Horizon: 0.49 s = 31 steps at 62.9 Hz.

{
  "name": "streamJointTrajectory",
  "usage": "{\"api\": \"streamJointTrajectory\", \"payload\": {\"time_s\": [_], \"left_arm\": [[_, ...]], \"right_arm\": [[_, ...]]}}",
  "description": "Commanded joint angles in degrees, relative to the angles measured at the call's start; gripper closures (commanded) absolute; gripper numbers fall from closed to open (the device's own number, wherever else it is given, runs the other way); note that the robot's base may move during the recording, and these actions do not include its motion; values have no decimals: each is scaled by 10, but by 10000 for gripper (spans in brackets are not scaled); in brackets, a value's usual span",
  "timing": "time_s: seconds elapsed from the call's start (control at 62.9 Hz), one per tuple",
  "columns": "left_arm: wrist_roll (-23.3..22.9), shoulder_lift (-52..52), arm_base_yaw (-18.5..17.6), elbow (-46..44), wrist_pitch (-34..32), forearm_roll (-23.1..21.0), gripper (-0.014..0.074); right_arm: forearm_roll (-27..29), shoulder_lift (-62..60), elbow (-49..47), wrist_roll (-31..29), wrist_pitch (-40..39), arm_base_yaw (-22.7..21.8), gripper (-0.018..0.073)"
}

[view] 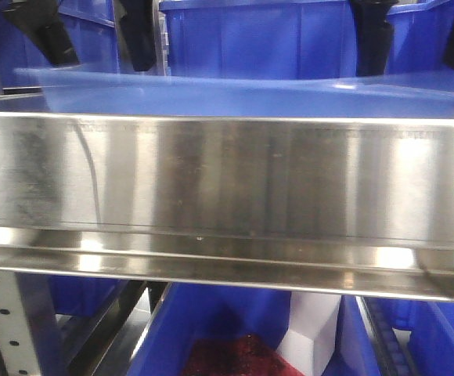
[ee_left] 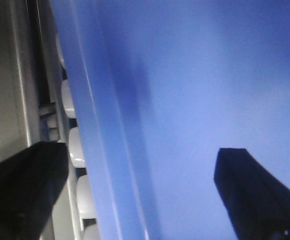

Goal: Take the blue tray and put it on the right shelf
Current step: 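Lower the tray onto the roller shelf and open both grippers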

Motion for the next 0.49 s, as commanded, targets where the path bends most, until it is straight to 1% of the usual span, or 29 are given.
{"api": "streamJointTrajectory", "payload": {"time_s": [0.0,0.127,0.207,0.27,0.35,0.397,0.413,0.445,0.477], "left_arm": [[3,-39,-2,-20,1,4,59],[14,-69,-6,-20,1,5,81],[15,-97,-17,-18,1,5,113],[17,-129,-31,-8,-5,5,153],[17,-171,-51,14,-20,7,213],[17,-204,-66,37,-39,7,262],[17,-209,-69,41,-45,7,270],[17,-234,-80,61,-56,7,310],[17,-260,-92,82,-70,7,349]], "right_arm": [[-24,-38,-20,3,-23,-1,-73],[-19,-69,-20,3,-36,0,-73],[-12,-102,-16,3,-37,1,-68],[-9,-132,-6,2,-37,3,-41],[-6,-177,12,0,-41,3,34],[-3,-211,29,-6,-48,3,122],[-2,-221,31,-8,-49,3,135],[-1,-242,45,-13,-55,3,189],[0,-269,61,-18,-61,3,261]]}}
